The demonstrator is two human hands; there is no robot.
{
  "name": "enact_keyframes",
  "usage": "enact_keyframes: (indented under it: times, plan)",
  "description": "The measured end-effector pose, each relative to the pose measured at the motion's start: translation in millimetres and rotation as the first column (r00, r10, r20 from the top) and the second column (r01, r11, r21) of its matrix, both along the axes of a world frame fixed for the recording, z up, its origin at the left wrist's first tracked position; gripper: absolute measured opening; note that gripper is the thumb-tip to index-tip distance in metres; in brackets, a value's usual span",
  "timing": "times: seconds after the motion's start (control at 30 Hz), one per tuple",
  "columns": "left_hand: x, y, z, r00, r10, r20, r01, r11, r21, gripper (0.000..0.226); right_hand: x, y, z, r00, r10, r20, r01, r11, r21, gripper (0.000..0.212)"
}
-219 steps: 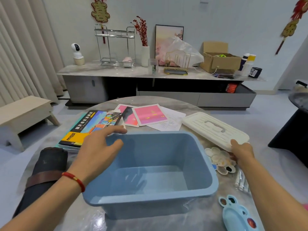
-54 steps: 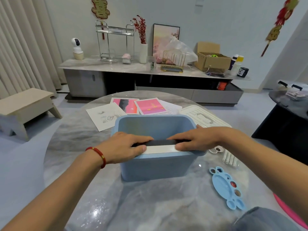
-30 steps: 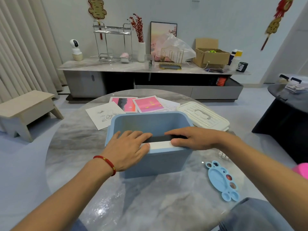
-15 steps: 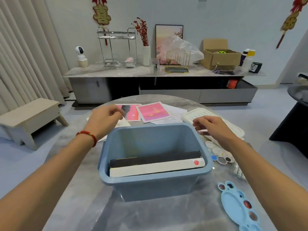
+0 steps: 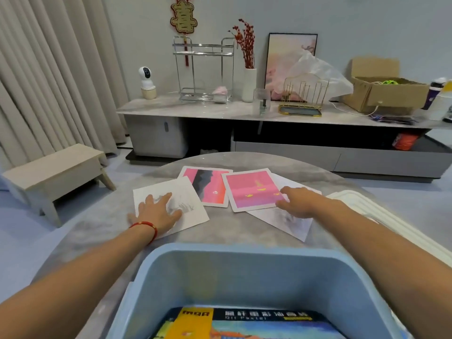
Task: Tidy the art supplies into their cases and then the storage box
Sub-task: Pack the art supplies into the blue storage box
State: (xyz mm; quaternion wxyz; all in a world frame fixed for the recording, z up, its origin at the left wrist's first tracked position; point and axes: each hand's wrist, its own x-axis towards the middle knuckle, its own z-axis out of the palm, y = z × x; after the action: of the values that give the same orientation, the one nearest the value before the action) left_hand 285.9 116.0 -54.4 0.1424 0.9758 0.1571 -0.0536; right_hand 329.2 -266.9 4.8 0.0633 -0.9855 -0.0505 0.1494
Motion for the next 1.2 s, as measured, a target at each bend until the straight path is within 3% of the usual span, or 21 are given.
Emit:
enact_keyframes:
  times: [0.17,0.3,0.47,0.6,0.7,0.77,0.83,0.9,0.97,1.07,1.13,1.2]
  plan:
    - [32,-3,-16,0.972,-0.157,0.173,0.163,0.986,-0.018,0.064,31,0,-20,0.989,-0.104,-0.103,0.097,0.993,-0.071,0.072]
    - [51,-28,-13,0.934,-0.296,0.198,0.311,0.949,-0.047,0.062,39,26,-26,0.996,-0.024,-0.09,0.023,1.0,-0.018,0.066]
    - [50,-47,-10,0.921,-0.313,0.231,0.352,0.924,-0.15,0.07,33,56,-13,0.994,0.086,-0.061,-0.078,0.99,0.115,0.054]
    - [42,-38,3,0.96,-0.198,0.196,0.221,0.97,-0.102,0.06,30,50,-3,0.995,-0.08,-0.057,0.092,0.967,0.236,0.057]
    - [40,-33,8,1.0,0.006,-0.008,-0.006,1.0,-0.006,0.068,30,50,0,0.969,-0.204,-0.139,0.236,0.929,0.284,0.031]
    - [41,-30,7,0.992,0.088,-0.085,-0.085,0.996,0.042,0.08,31,55,6,0.936,-0.292,-0.199,0.345,0.878,0.332,0.044]
    - [43,-28,3,0.995,0.047,-0.09,-0.042,0.997,0.059,0.081,36,61,10,0.884,-0.386,-0.264,0.464,0.795,0.391,0.058]
    - [43,-29,-3,0.994,-0.109,0.018,0.108,0.992,0.072,0.074,40,71,19,0.84,-0.438,-0.32,0.542,0.703,0.46,0.068]
    - [38,-31,-13,0.955,-0.215,0.205,0.204,0.976,0.072,0.063,41,77,26,0.81,-0.462,-0.362,0.585,0.684,0.436,0.075]
    - [31,-31,-25,0.889,-0.122,0.442,0.163,0.985,-0.055,0.06,46,85,23,0.79,-0.524,-0.317,0.612,0.664,0.429,0.065]
    - [33,-28,-26,0.872,-0.073,0.484,0.166,0.974,-0.152,0.07,48,93,18,0.777,-0.547,-0.31,0.629,0.671,0.392,0.061]
    - [33,-29,-28,0.865,-0.105,0.491,0.201,0.968,-0.147,0.075,51,101,18,0.765,-0.554,-0.328,0.643,0.679,0.354,0.055]
